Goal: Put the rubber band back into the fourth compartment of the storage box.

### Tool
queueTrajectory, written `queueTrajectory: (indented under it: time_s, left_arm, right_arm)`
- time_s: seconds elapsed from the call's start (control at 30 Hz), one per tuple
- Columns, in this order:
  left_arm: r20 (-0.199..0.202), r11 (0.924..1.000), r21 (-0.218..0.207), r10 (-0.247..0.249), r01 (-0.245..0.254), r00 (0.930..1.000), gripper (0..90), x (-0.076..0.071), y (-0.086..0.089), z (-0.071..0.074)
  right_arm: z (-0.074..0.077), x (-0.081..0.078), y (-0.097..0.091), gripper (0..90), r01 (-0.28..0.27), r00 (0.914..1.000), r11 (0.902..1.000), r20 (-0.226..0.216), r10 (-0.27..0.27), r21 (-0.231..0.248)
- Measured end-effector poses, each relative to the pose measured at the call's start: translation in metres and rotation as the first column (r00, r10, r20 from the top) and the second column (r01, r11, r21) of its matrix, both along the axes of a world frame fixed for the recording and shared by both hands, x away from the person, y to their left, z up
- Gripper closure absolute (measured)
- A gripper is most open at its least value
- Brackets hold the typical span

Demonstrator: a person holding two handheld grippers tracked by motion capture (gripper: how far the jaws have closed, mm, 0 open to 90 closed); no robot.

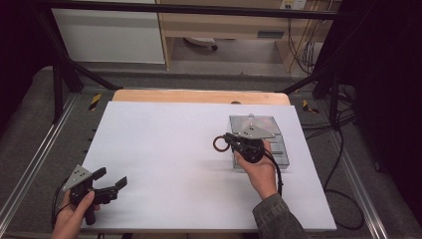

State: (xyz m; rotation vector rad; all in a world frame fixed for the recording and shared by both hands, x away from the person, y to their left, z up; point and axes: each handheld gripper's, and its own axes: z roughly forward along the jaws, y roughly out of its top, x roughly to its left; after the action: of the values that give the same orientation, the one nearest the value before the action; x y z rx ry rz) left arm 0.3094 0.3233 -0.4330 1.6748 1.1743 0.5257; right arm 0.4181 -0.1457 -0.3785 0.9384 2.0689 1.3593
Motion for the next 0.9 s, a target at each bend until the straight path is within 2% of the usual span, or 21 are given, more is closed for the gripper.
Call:
queueTrajectory:
  time_s: [0.33,0.63,0.9]
  left_arm:
    - [0.001,1.0000,0.005,-0.006,0.006,1.0000,7.2,0.000,-0.001,0.000]
    - [0.002,1.0000,0.008,-0.006,0.006,1.0000,7.3,-0.001,0.000,0.001]
    - [0.000,1.0000,0.006,-0.004,0.004,1.0000,7.2,0.000,0.000,0.001]
  right_arm:
    - [0.000,-0.001,-0.017,85.0,0.049,0.9988,0.9982,0.006,-0.049,0.036]
    - [-0.001,-0.002,-0.022,85.0,0.063,0.9979,0.9975,0.007,-0.064,0.031]
    - [-0.001,0.000,-0.032,85.0,0.097,0.9952,0.9946,0.005,-0.098,0.035]
